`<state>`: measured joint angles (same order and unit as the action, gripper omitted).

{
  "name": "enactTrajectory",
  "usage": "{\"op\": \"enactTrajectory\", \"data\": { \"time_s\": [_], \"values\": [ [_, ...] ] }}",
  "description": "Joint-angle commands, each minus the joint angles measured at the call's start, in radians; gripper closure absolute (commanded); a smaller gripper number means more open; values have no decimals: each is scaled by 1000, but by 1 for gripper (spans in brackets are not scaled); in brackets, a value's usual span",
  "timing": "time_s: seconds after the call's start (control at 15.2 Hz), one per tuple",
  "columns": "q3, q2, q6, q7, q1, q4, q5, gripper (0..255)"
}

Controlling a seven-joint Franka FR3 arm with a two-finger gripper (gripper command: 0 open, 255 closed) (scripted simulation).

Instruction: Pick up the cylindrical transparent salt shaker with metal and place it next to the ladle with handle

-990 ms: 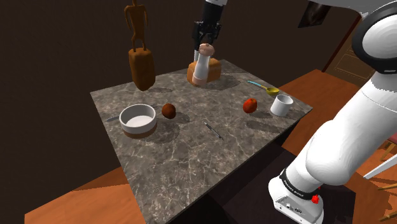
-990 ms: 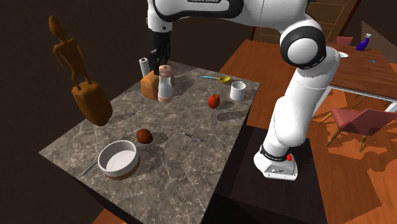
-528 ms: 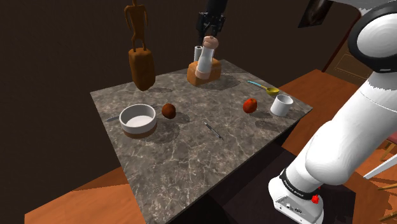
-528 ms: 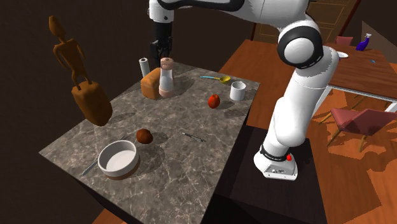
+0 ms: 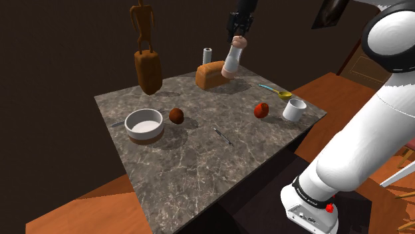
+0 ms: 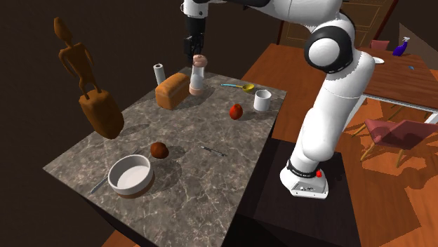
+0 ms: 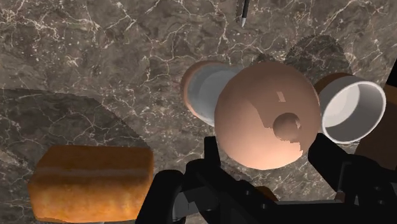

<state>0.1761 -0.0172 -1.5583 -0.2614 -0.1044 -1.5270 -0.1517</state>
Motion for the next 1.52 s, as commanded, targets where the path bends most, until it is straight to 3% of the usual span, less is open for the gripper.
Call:
{"op": "enactTrajectory", "data": {
  "time_s": [0.0,0.66,1.19,1.45],
  "values": [
    [26,10,18,-51,-25,20,-4,255],
    [150,124,98,-297,-163,168,-46,255],
    [227,321,213,-486,-325,432,-131,255],
    [225,283,139,-491,-306,322,-113,255]
  ]
}}
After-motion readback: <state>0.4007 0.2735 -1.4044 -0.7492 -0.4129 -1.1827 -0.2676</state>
